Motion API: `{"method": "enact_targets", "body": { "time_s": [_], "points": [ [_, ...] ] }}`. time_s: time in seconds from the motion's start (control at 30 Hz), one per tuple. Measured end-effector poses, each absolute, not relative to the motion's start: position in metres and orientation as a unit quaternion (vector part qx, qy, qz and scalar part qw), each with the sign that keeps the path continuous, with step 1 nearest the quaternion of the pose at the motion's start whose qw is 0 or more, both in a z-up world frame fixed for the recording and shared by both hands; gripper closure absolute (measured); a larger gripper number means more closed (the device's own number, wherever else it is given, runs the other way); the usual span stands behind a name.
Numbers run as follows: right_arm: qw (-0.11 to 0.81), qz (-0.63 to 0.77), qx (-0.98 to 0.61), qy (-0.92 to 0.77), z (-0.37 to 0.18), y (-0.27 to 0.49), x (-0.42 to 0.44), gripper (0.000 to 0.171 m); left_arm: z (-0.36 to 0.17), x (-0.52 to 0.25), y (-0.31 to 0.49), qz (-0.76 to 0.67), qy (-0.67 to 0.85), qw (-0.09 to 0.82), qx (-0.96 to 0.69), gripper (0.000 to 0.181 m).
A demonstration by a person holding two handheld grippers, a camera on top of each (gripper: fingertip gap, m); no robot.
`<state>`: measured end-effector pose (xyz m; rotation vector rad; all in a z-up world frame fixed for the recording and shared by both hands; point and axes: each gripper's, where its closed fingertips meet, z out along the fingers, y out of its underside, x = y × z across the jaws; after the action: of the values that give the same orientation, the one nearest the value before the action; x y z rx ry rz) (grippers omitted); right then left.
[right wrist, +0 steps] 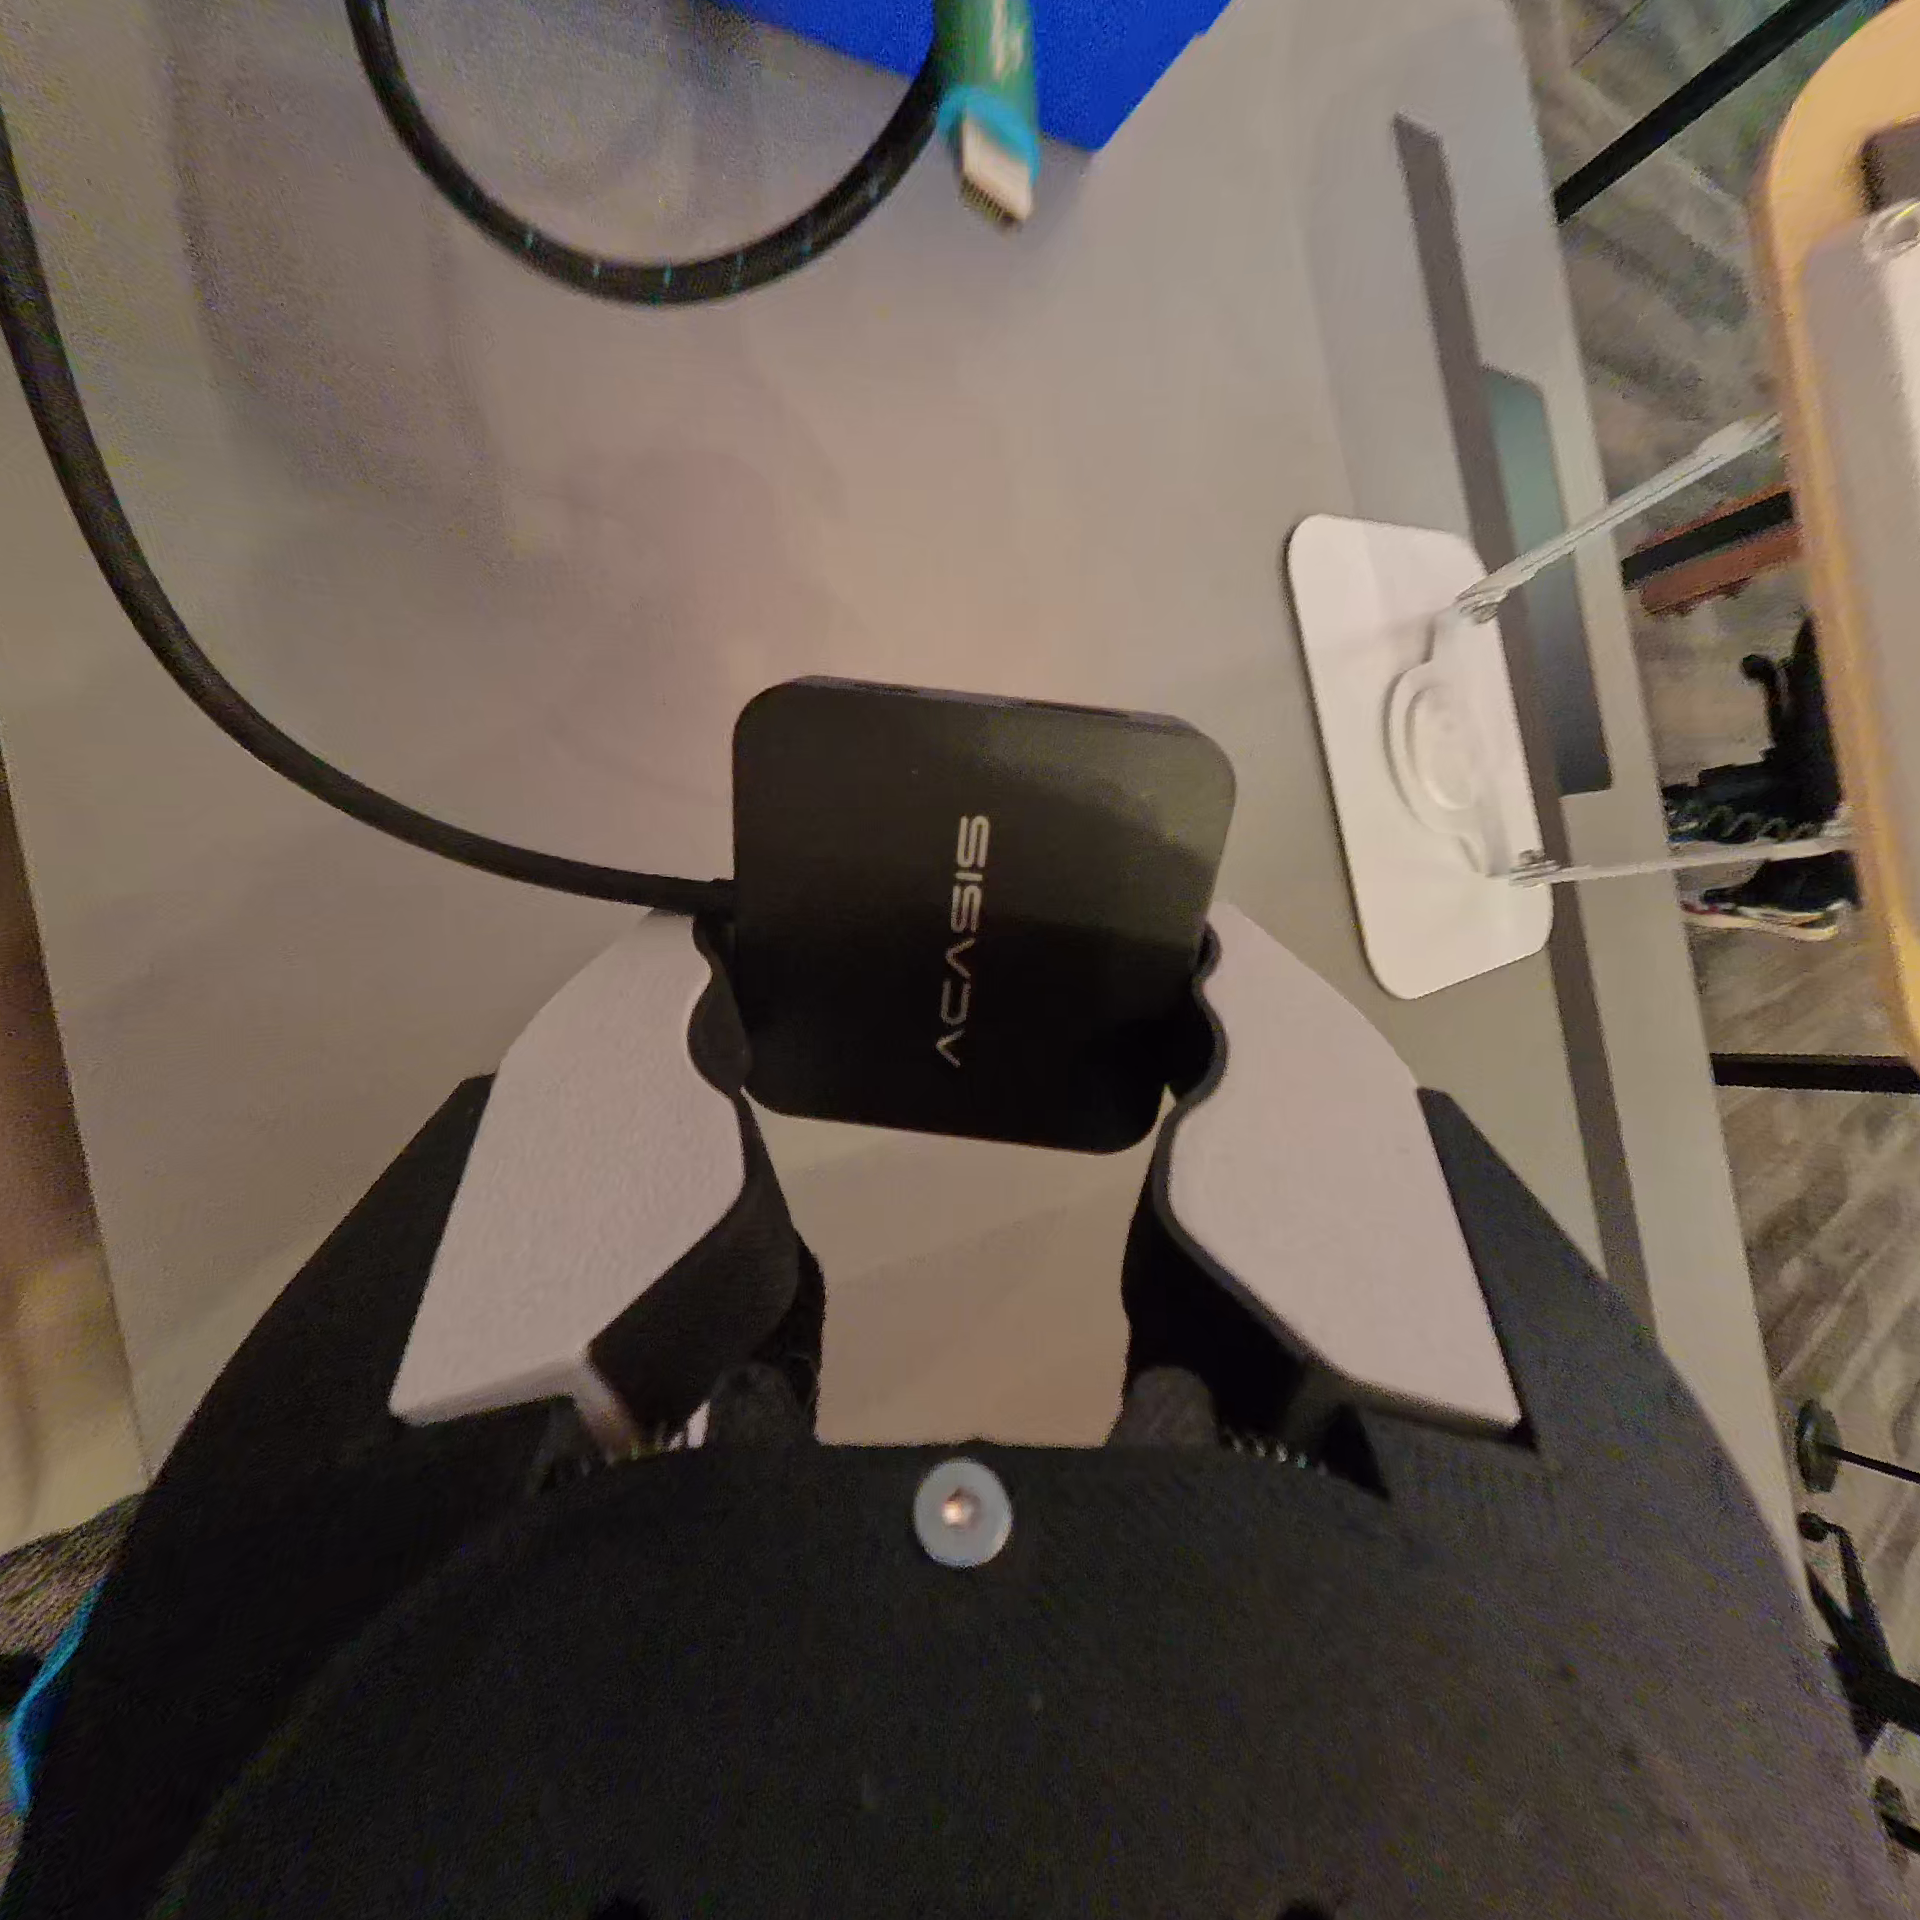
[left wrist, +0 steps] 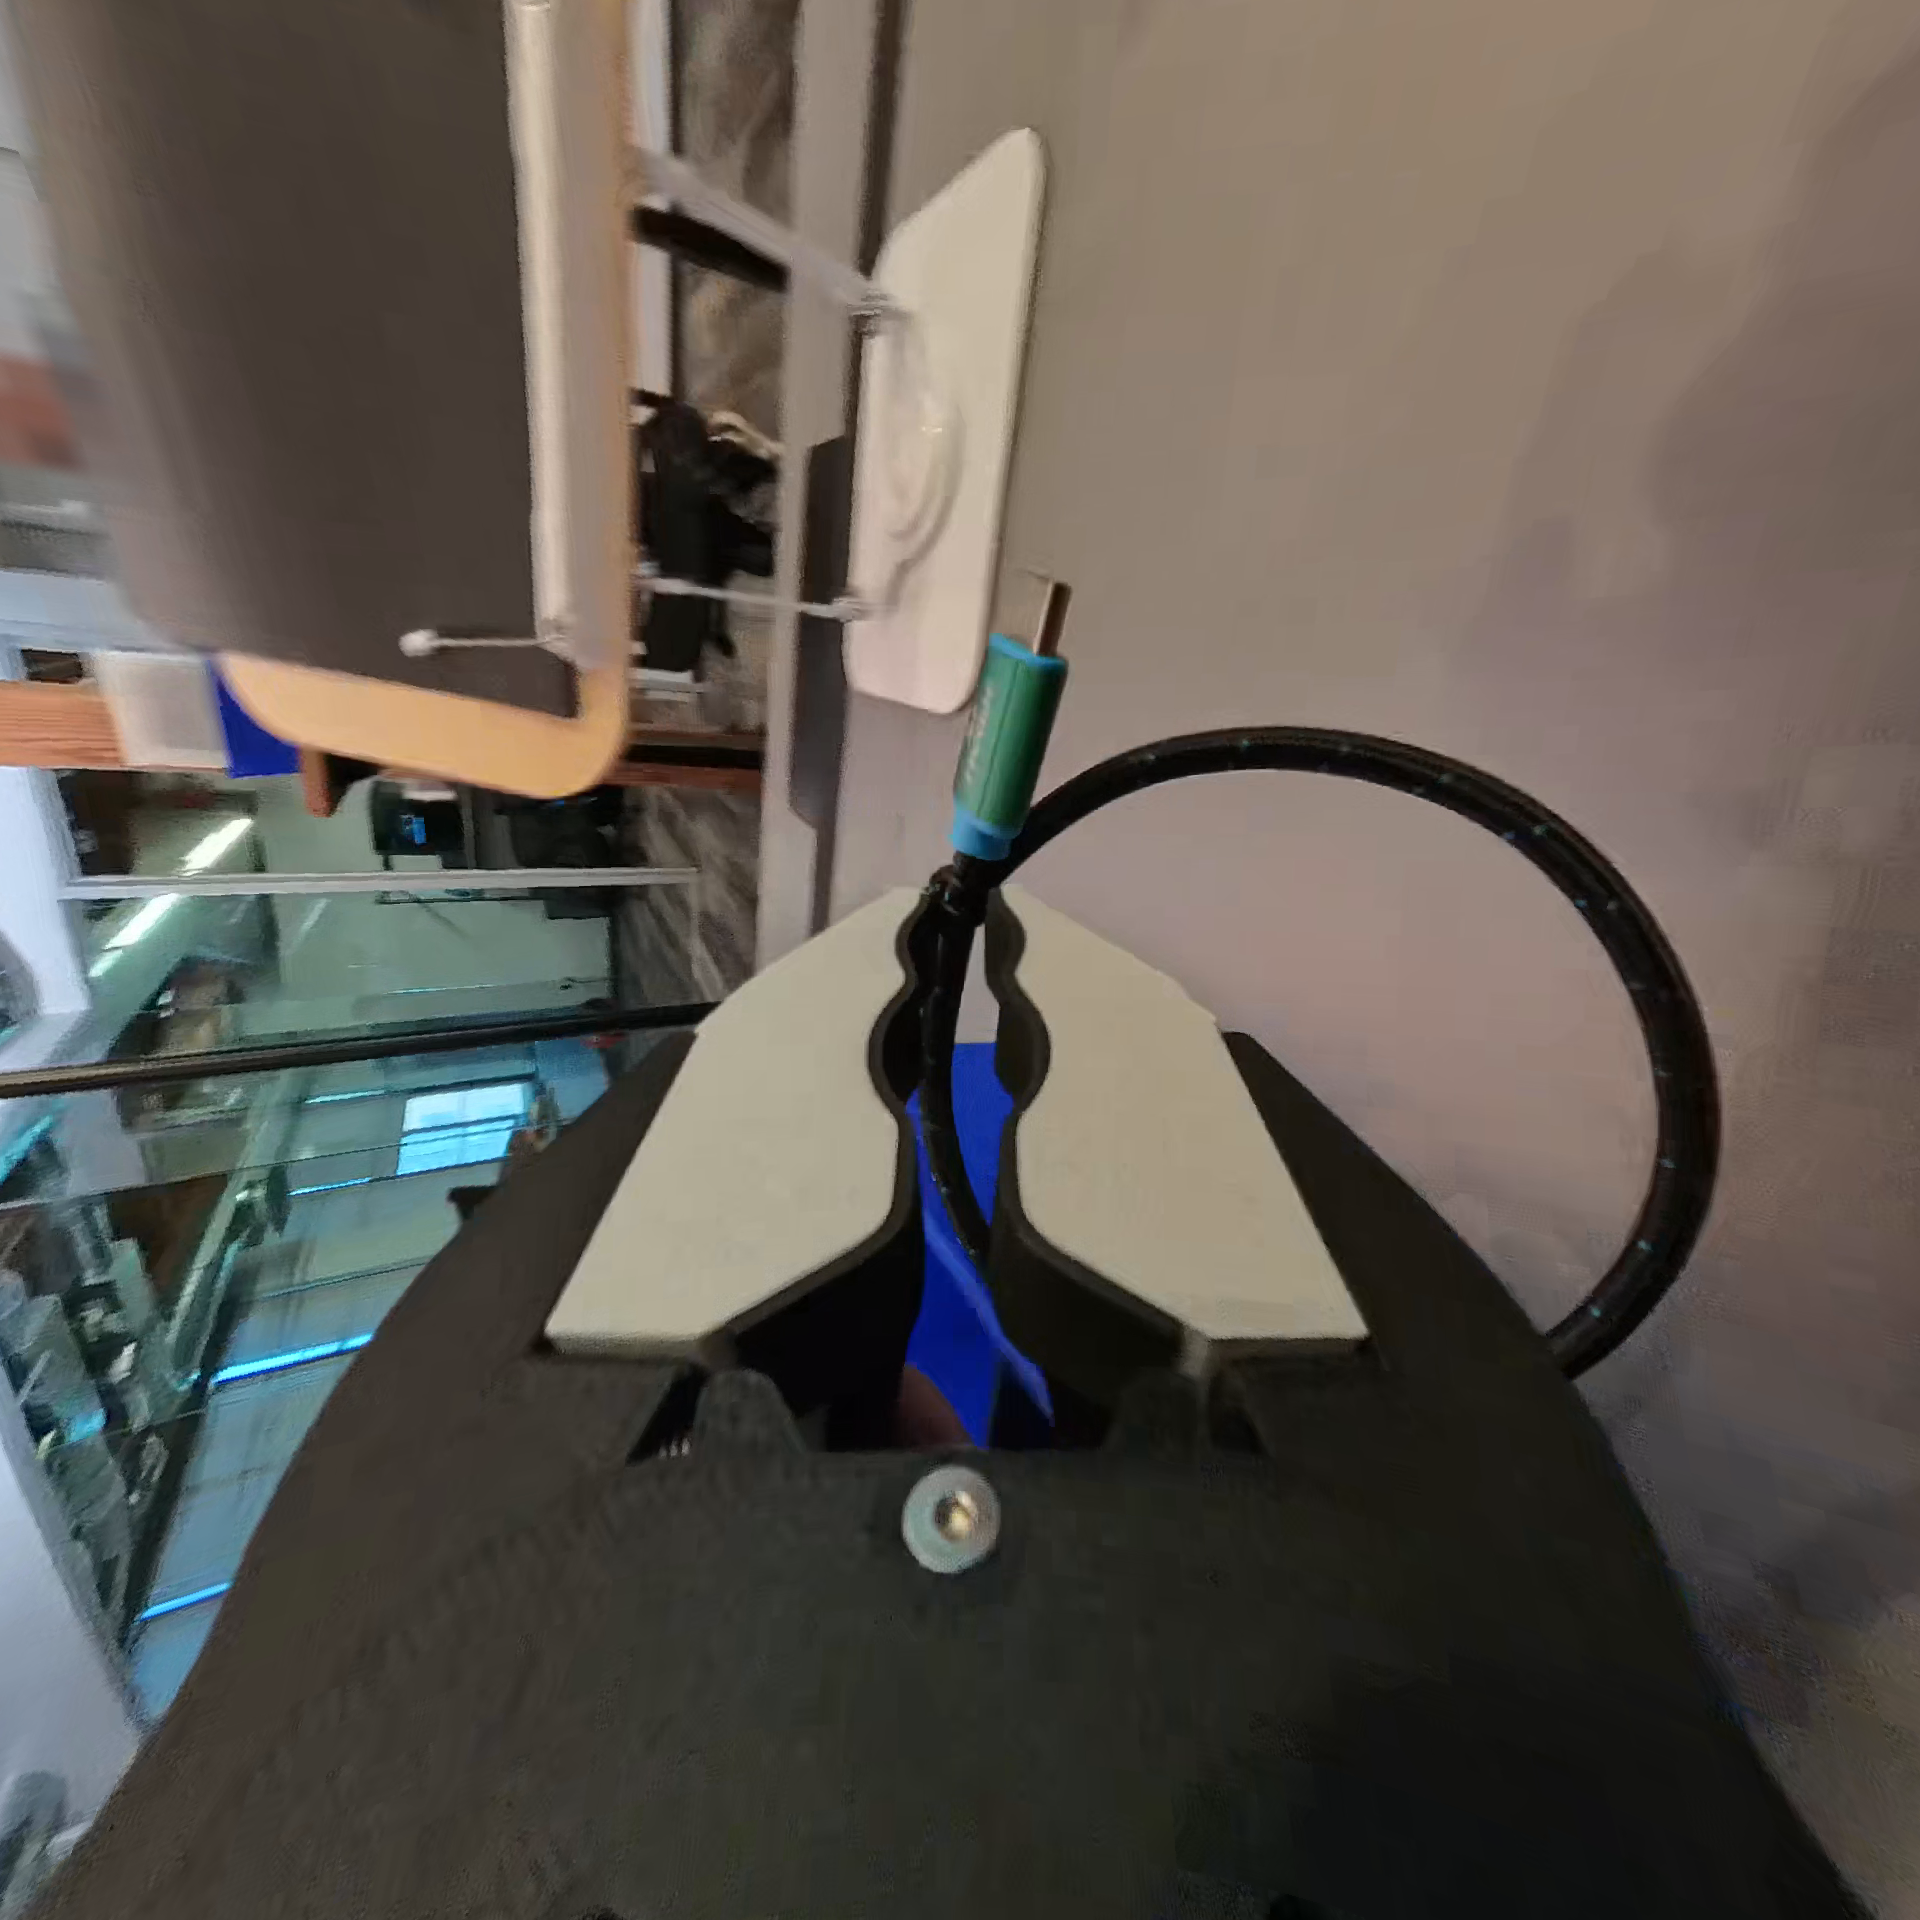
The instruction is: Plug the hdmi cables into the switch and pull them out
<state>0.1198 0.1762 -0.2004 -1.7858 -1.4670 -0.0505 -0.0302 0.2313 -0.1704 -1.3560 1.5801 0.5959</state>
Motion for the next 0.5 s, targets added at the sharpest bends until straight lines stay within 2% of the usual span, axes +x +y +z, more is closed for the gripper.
{"method": "enact_targets", "body": {
  "time_s": [0.17, 0.33, 0.5],
  "points": [
    [0.37, -0.008, -0.719, -0.588, -0.215, 0.168, 0.128, 0.092, -0.231, -0.012, 0.226, 0.232, 0.681, 0.391, -0.574, 0.173],
    [0.364, -0.001, -0.721, -0.589, -0.218, 0.167, 0.129, 0.092, -0.261, -0.008, 0.221, 0.215, 0.699, 0.343, -0.59, 0.171],
    [0.36, 0.005, -0.721, -0.592, -0.222, 0.167, 0.128, 0.092, -0.27, -0.012, 0.215, 0.183, 0.724, 0.296, -0.596, 0.153]
  ]
}}
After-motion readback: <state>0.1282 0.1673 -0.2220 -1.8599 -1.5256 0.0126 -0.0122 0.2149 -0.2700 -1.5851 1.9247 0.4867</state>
